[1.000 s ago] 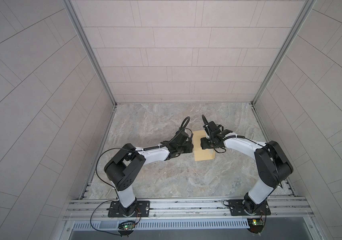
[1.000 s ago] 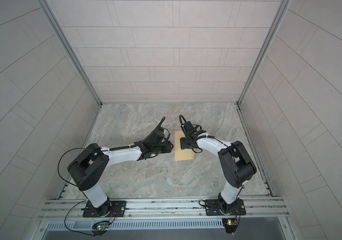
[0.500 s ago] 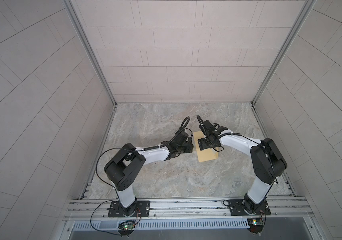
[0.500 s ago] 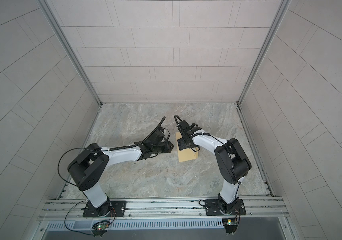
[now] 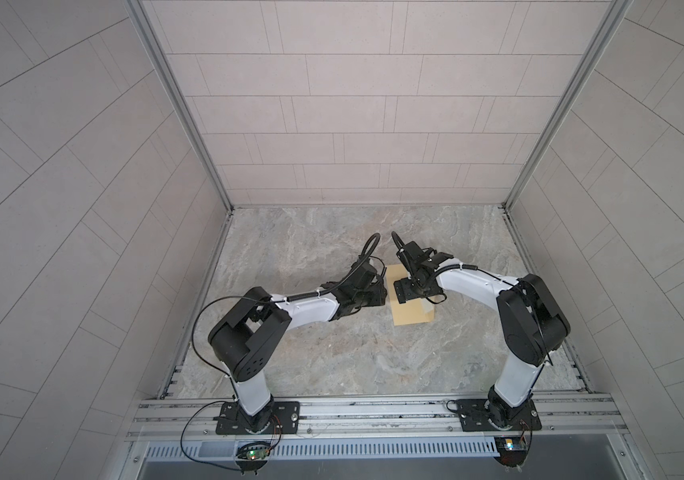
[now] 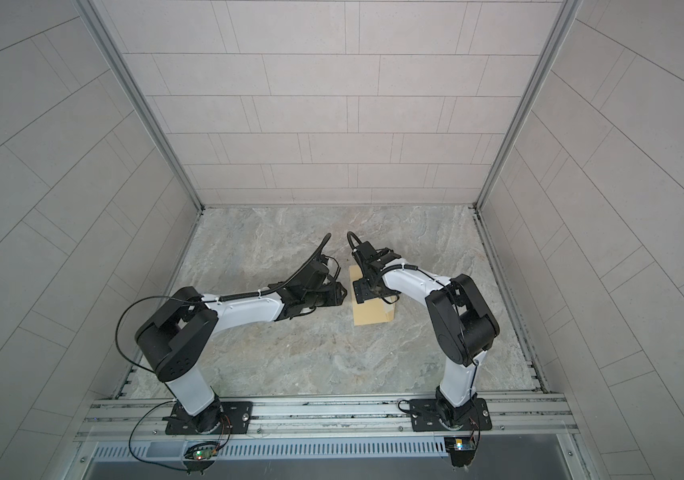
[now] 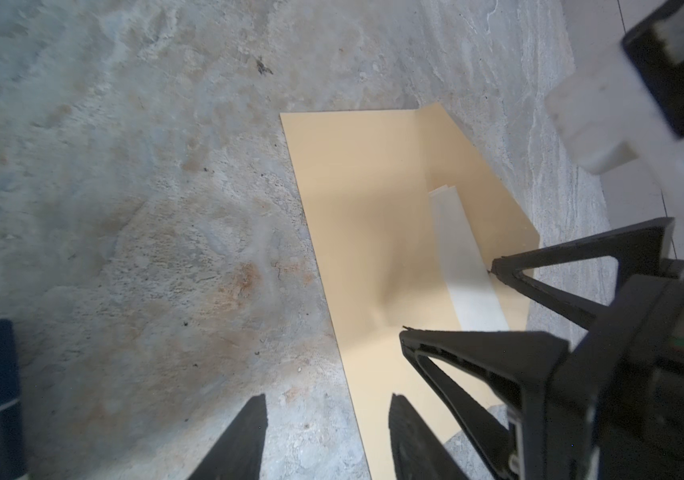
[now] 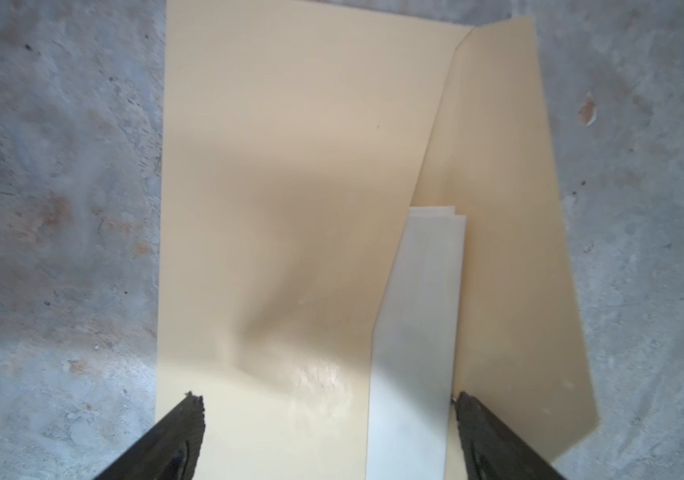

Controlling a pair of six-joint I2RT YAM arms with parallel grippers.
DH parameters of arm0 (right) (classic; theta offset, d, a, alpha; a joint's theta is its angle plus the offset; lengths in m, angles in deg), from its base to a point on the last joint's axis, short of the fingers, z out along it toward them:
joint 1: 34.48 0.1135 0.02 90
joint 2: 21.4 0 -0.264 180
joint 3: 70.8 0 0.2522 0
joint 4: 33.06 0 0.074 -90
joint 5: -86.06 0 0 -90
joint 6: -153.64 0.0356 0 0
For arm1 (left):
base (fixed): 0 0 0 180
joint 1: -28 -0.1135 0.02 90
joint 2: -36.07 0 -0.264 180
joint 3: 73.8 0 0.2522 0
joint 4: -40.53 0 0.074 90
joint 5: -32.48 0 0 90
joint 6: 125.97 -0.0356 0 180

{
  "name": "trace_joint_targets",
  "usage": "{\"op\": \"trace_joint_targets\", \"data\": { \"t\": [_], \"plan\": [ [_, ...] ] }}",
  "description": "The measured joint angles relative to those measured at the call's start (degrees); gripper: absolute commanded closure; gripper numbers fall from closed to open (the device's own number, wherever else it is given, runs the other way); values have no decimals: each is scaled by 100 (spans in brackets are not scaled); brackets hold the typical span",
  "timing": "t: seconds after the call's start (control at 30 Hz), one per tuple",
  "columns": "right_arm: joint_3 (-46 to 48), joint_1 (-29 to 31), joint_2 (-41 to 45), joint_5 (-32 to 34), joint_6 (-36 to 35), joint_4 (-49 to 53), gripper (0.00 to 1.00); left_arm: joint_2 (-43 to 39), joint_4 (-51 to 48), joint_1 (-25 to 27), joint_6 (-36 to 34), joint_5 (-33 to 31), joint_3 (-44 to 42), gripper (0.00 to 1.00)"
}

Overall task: Place the letter into the envelope and seal it
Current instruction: 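Push the cream letter deeper into the envelope with the right gripper, then slide the letter fully inside the envelope with the right gripper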

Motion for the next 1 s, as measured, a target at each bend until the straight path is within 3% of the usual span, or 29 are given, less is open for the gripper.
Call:
{"op": "trace_joint_targets", "data": {
  "t": [0.33, 0.7, 1.0],
  "plan": [
    [48, -46, 251, 63, 70, -101, 9, 0, 28, 4, 28, 63, 0, 46],
    [542, -581, 256, -470, 240, -466, 18, 109, 87, 190, 247, 225, 87, 48],
    [820, -905, 256, -1038, 450, -861, 25, 275, 131, 262, 374, 262, 94, 56]
  ]
}}
